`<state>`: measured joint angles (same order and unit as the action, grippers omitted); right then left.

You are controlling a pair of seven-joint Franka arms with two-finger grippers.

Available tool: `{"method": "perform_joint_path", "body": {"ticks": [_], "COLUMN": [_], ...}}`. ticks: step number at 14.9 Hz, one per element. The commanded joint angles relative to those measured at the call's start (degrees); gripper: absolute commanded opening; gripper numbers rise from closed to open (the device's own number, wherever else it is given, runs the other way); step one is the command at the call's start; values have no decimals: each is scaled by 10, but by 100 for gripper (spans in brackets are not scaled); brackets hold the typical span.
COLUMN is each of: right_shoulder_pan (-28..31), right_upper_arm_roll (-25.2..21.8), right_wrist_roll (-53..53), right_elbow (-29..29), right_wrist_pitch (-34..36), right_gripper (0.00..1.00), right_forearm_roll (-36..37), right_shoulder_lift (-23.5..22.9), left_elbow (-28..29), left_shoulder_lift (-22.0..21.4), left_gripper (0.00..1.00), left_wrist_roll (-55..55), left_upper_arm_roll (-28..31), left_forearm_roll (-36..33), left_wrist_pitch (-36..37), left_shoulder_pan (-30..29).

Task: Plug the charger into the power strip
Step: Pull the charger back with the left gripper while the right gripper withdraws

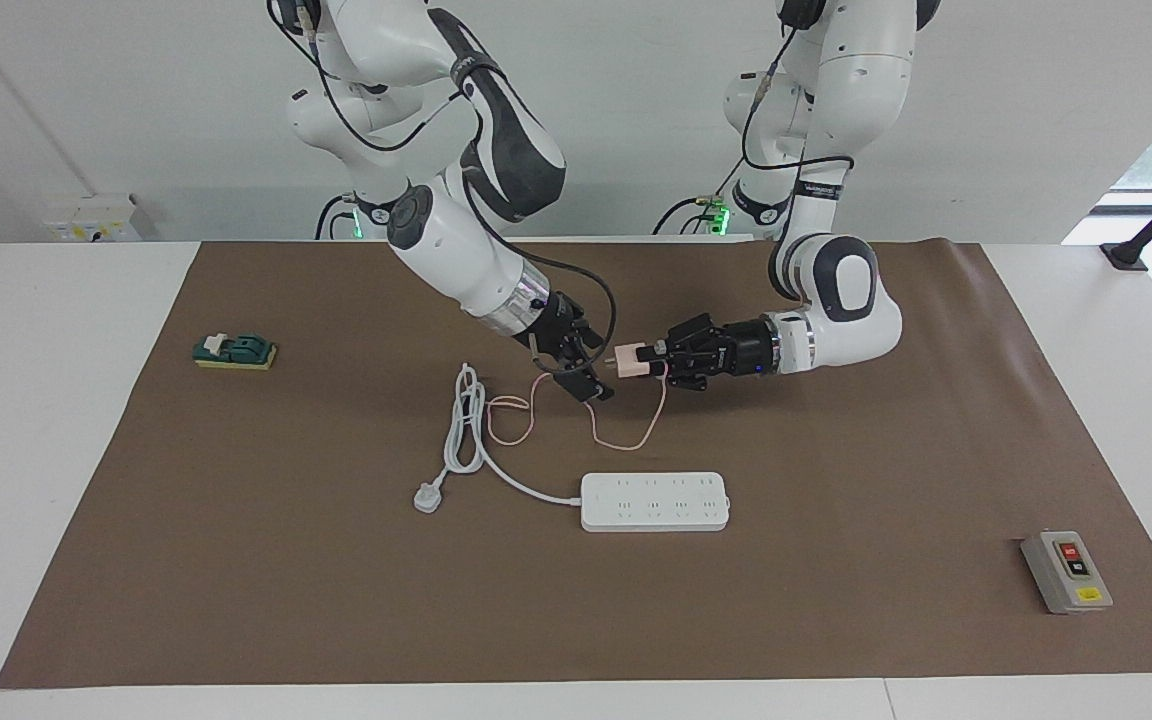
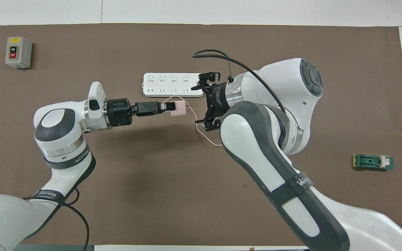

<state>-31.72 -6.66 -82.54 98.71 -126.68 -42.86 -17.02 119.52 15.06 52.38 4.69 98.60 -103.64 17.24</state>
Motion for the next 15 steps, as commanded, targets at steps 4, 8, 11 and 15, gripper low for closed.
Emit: {"method": "perform_joint_path", "body": {"ticks": [4, 8, 11, 15], "right_shoulder_pan": [46, 93, 133, 143], "right_upper_arm_roll": [-1, -1, -2, -3], "right_wrist_roll": [122, 192, 327, 433], "right_elbow": [-4, -5, -6, -6], "right_wrist_pitch": [84, 189, 257, 338], "right_gripper": [100, 100, 100, 100], "right_forearm_roll": [142, 250, 297, 393], "right_shoulder_lift": [53, 130, 164, 201], "left_elbow": [-29, -88, -131, -165], "left_shoulder_lift": [-10, -39, -68, -95], "left_gripper": [0, 0, 0, 0], "left_wrist_roll": [-52, -177, -312, -411], "left_upper_arm_roll": [2, 2, 2, 2], "left_forearm_roll": [-90, -249, -389, -536], "left_wrist_pitch": [-37, -68, -60, -32], "left_shoulder_pan": [-54, -85, -92, -102]}}
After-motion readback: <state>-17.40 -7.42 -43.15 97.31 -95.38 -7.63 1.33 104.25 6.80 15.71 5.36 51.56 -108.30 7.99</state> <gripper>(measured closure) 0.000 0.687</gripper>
